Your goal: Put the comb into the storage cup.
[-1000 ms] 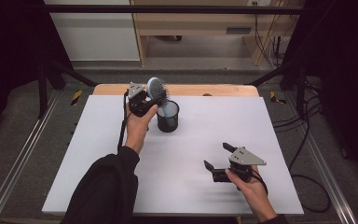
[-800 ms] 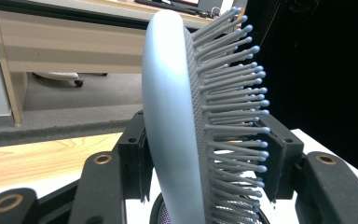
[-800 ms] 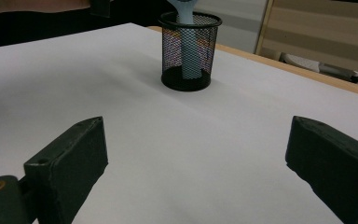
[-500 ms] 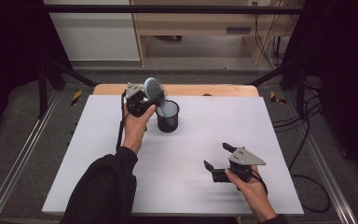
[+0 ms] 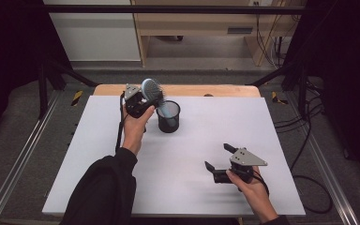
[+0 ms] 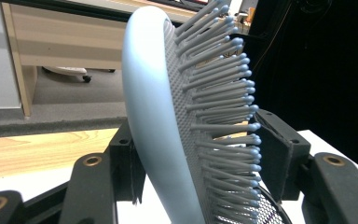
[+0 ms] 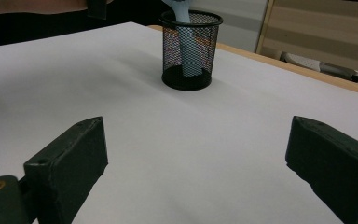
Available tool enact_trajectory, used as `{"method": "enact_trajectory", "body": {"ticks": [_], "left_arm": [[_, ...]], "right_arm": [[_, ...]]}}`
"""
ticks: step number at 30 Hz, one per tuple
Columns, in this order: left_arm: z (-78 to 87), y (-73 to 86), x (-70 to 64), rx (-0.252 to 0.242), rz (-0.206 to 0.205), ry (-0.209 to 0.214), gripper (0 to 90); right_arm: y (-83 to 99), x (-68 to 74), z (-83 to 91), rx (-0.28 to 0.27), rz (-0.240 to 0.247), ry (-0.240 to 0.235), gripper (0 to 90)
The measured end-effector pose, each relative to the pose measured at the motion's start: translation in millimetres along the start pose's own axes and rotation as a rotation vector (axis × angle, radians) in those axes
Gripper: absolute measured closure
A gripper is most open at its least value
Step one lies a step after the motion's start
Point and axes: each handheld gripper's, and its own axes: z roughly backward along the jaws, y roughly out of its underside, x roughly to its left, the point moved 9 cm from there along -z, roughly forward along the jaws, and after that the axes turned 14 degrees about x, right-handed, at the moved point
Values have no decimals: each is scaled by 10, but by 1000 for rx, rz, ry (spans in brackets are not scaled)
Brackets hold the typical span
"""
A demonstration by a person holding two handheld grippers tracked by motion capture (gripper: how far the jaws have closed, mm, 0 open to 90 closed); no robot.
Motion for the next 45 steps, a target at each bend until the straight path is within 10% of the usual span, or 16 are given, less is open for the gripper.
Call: {"method": "enact_trajectory", "body": {"ticks": [45], "left_arm": [[-7, 100, 89, 12, 13, -1, 348]], "right_arm": [[3, 3, -2, 2, 0, -1, 56]]}}
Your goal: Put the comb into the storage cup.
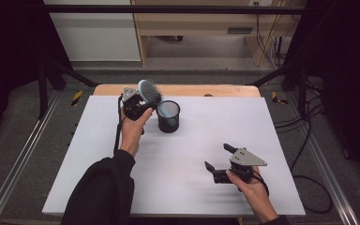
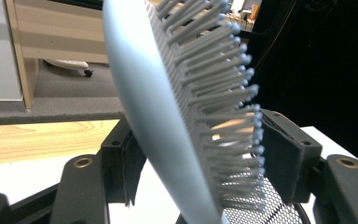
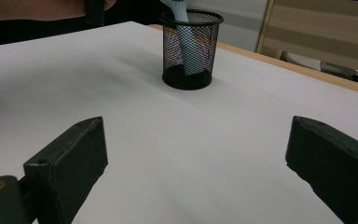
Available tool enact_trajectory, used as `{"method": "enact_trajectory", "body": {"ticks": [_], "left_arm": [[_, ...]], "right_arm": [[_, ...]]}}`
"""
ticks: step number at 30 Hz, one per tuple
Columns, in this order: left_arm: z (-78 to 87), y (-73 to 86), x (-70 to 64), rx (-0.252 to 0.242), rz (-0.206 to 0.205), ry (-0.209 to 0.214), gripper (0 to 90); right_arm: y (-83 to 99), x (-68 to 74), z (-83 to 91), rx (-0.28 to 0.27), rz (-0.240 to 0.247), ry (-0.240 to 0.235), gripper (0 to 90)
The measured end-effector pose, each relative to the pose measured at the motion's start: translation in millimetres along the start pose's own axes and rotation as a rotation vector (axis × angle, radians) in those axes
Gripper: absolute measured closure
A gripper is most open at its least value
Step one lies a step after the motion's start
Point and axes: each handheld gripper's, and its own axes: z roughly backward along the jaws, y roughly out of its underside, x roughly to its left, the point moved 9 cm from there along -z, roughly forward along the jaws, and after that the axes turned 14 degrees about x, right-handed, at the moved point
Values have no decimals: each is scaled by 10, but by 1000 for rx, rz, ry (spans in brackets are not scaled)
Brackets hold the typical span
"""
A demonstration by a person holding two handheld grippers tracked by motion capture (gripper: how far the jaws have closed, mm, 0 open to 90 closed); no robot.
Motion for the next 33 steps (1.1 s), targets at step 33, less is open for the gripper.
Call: {"method": "enact_trajectory", "body": {"ticks": [33], "left_arm": [[0, -12, -22, -10, -5, -20, 34]], "right_arm": [[-3, -7, 1, -3, -3, 1, 56]]}}
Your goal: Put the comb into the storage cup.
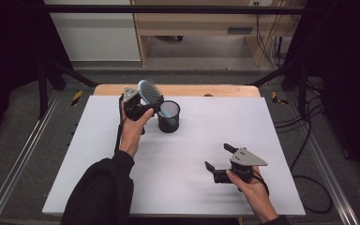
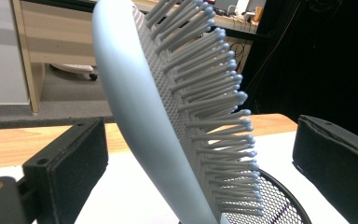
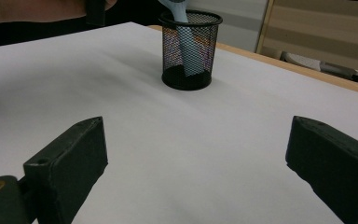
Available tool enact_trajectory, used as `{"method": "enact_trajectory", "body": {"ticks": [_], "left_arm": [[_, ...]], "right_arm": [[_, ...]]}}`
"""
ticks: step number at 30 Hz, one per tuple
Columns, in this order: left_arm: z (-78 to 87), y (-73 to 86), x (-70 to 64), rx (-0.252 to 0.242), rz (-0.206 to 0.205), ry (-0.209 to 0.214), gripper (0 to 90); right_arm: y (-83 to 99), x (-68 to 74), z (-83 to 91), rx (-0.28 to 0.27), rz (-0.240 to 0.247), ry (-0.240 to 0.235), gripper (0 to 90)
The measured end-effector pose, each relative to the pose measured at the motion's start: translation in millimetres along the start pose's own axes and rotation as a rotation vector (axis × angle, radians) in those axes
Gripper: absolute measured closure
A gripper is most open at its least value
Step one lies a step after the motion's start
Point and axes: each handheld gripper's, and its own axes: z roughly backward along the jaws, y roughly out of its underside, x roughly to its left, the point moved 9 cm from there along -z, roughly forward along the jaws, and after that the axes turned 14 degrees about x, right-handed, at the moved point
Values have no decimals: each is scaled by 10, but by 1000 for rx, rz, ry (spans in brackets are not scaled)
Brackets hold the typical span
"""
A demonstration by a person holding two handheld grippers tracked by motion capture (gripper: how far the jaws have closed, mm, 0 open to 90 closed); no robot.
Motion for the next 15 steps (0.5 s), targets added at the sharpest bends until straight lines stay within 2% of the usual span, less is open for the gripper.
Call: {"method": "enact_trajectory", "body": {"ticks": [15], "left_arm": [[64, 21, -80, 20, -20, 19, 30]], "right_arm": [[-4, -6, -4, -5, -6, -9, 55]]}}
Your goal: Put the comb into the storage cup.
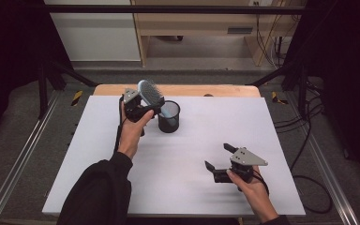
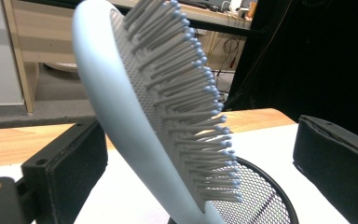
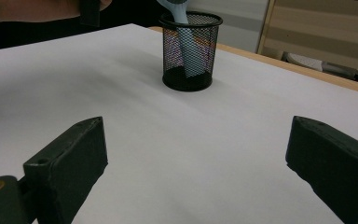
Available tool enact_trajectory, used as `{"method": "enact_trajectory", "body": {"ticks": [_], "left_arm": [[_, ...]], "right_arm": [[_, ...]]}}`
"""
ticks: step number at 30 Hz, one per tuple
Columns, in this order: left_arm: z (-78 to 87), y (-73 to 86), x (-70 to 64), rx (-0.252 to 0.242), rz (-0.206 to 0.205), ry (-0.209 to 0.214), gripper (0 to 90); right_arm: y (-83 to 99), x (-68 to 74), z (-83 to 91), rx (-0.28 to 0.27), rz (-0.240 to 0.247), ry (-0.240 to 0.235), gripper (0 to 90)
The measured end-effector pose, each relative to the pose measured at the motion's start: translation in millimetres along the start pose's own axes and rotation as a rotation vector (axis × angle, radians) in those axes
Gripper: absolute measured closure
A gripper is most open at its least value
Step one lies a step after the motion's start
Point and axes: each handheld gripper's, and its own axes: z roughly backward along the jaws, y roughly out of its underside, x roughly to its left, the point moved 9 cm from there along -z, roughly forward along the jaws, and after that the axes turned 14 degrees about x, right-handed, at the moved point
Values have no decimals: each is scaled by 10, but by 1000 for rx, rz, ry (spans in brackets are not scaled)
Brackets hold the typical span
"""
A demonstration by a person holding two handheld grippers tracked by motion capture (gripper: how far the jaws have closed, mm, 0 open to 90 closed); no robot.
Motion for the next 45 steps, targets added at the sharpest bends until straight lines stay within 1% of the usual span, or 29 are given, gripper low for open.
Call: {"method": "enact_trajectory", "body": {"ticks": [6, 11, 13, 17, 21, 25, 32, 35, 38, 42, 45], "left_arm": [[36, -8, -16, 2, -1, 4, 30], [70, -13, 19, 0, 14, 5, 30], [102, -17, 36, -14, 26, 7, 30], [170, 38, 90, -24, 38, -7, 31], [237, 92, 89, -7, 17, -8, 31], [319, 92, 84, -16, 14, -3, 31], [408, 78, 65, -28, 6, 9, 31], [429, 80, 43, -31, 0, 17, 31], [424, 108, 29, -20, -23, 7, 31], [435, 141, 0, -19, -21, 18, 31], [442, 173, -23, -12, -29, 25, 31]], "right_arm": [[0, -8, 23, -9, -8, -3, 54], [5, -12, 23, -11, -12, -5, 54], [8, -17, 22, -9, -12, -6, 54], [-7, -10, 36, -13, -7, -5, 54], [-26, 35, 32, -13, -3, -8, 54], [-27, 49, 23, -10, 5, -4, 54], [-14, 33, 18, -4, -4, 1, 54], [-17, 32, 14, -5, -7, 0, 54], [-12, 31, 15, -3, -7, -1, 54], [-2, 16, 12, 2, -15, 4, 54], [-5, 10, 17, 0, -20, 5, 54]]}}
